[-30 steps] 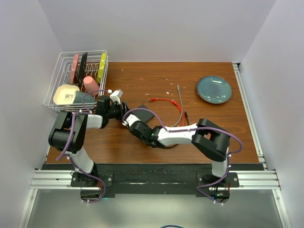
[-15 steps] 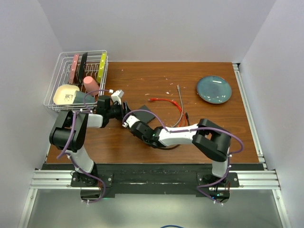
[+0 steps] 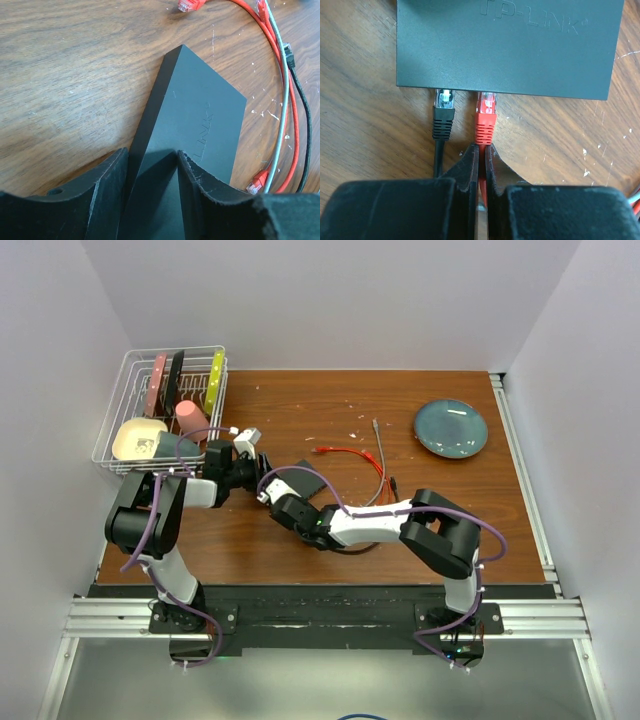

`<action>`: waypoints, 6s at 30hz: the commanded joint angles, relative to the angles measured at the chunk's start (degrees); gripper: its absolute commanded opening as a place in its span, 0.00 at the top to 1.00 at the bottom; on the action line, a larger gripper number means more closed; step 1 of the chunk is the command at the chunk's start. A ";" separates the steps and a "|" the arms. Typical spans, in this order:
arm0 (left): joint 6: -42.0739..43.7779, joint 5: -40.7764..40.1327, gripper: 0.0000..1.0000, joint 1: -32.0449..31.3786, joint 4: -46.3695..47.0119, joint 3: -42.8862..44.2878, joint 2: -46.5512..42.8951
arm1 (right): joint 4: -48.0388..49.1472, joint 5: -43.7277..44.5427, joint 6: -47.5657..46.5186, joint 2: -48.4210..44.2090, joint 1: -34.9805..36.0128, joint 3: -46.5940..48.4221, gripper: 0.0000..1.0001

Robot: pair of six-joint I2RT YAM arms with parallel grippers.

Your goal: Insert the plug into the switch port

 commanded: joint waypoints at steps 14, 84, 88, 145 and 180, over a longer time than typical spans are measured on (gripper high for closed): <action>-1.26 9.71 0.79 -4.48 -4.21 -0.97 3.00 | 8.87 -3.06 3.00 2.77 -1.47 7.69 1.00; -3.28 -6.28 0.58 -7.65 -11.50 -3.96 -6.48 | 13.18 -13.25 11.35 -1.88 -4.55 -0.21 0.71; -3.54 -10.75 0.36 -6.42 -14.05 -4.31 -10.87 | 10.90 -13.43 12.40 -3.99 -4.11 -1.26 0.61; -8.74 -11.29 0.00 -5.89 -23.80 4.04 -46.05 | -5.20 -15.97 17.06 -16.39 -31.97 2.08 0.38; -9.61 -7.87 0.00 -5.89 -15.02 0.61 -35.67 | -6.94 -13.25 13.90 14.19 -41.90 26.07 0.76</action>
